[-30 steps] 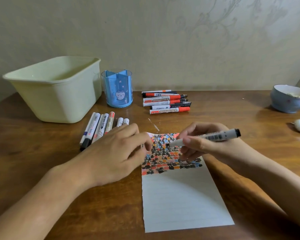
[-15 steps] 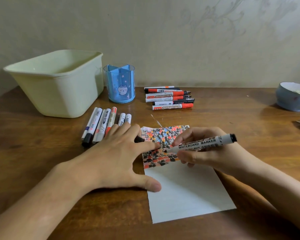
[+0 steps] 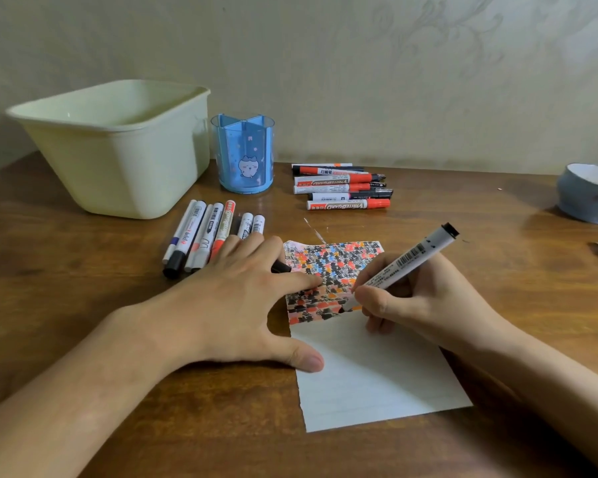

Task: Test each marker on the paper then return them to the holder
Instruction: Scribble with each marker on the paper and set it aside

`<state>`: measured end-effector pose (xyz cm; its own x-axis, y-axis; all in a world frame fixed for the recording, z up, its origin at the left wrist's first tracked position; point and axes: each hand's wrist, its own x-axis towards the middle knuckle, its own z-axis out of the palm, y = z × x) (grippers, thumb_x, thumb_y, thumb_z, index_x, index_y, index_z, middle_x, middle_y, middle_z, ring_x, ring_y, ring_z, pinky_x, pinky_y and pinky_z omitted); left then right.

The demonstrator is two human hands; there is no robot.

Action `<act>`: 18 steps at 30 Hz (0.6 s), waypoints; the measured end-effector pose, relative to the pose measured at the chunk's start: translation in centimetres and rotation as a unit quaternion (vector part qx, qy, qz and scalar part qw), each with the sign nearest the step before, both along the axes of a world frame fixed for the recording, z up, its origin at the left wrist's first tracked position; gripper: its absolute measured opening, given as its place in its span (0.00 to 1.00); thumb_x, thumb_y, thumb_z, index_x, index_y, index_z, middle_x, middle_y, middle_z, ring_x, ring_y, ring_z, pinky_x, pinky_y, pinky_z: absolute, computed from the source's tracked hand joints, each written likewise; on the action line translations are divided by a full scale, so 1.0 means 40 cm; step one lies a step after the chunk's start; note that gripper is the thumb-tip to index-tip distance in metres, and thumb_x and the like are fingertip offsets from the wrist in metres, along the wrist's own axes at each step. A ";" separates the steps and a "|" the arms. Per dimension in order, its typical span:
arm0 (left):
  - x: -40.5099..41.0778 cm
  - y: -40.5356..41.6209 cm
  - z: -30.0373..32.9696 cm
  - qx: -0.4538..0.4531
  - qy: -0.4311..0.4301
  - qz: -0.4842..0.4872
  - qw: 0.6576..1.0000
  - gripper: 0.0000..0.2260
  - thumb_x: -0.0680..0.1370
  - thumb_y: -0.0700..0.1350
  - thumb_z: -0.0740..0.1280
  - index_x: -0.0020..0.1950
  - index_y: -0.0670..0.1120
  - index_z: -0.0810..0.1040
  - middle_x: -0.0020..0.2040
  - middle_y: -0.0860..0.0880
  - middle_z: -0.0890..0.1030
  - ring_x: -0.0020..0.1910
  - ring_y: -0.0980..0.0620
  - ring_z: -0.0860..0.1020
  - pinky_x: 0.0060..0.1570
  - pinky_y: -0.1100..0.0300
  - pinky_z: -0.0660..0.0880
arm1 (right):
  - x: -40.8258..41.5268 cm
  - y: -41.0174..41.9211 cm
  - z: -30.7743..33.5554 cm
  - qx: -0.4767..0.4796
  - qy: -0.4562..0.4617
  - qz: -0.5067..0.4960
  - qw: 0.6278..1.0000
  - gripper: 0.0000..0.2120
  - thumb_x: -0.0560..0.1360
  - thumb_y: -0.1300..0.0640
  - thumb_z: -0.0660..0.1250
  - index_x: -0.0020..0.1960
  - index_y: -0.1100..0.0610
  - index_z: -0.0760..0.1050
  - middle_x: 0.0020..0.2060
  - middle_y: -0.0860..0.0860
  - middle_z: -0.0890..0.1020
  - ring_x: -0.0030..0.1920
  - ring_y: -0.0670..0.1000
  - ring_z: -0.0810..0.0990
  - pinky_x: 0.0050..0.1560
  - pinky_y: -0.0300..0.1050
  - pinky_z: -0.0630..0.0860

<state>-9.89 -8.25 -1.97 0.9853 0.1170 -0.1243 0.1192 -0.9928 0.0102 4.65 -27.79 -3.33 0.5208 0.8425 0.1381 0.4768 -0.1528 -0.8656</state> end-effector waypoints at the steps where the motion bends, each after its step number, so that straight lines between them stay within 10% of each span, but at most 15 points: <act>1: 0.000 -0.001 0.000 0.001 -0.001 -0.001 1.000 0.46 0.61 0.84 0.53 0.77 0.70 0.49 0.54 0.57 0.57 0.57 0.55 0.56 0.62 0.56 0.60 | 0.000 0.000 -0.002 -0.001 0.000 0.000 1.000 0.03 0.75 0.58 0.72 0.45 0.57 0.80 0.33 0.52 0.85 0.34 0.52 0.86 0.35 0.42 0.80; 8: 0.000 -0.001 0.004 0.000 -0.002 -0.004 1.000 0.46 0.61 0.84 0.53 0.77 0.70 0.49 0.53 0.57 0.57 0.56 0.55 0.56 0.61 0.56 0.61 | -0.007 0.005 -0.001 -0.001 -0.003 0.004 1.000 0.14 0.69 0.47 0.72 0.46 0.56 0.80 0.34 0.48 0.84 0.34 0.51 0.86 0.36 0.42 0.80; 18: -0.001 0.003 -0.001 -0.004 -0.010 -0.009 1.000 0.46 0.61 0.84 0.53 0.77 0.70 0.50 0.53 0.57 0.57 0.56 0.56 0.56 0.62 0.56 0.61 | -0.003 0.003 -0.004 -0.019 -0.028 -0.005 0.999 0.03 0.74 0.58 0.73 0.45 0.56 0.80 0.33 0.48 0.85 0.34 0.49 0.86 0.36 0.40 0.80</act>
<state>-9.91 -8.13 -2.02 0.9895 0.0985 -0.1054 0.1013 -0.9946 0.0213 4.52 -27.65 -3.47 0.5222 0.8419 0.1361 0.5224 -0.1896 -0.8314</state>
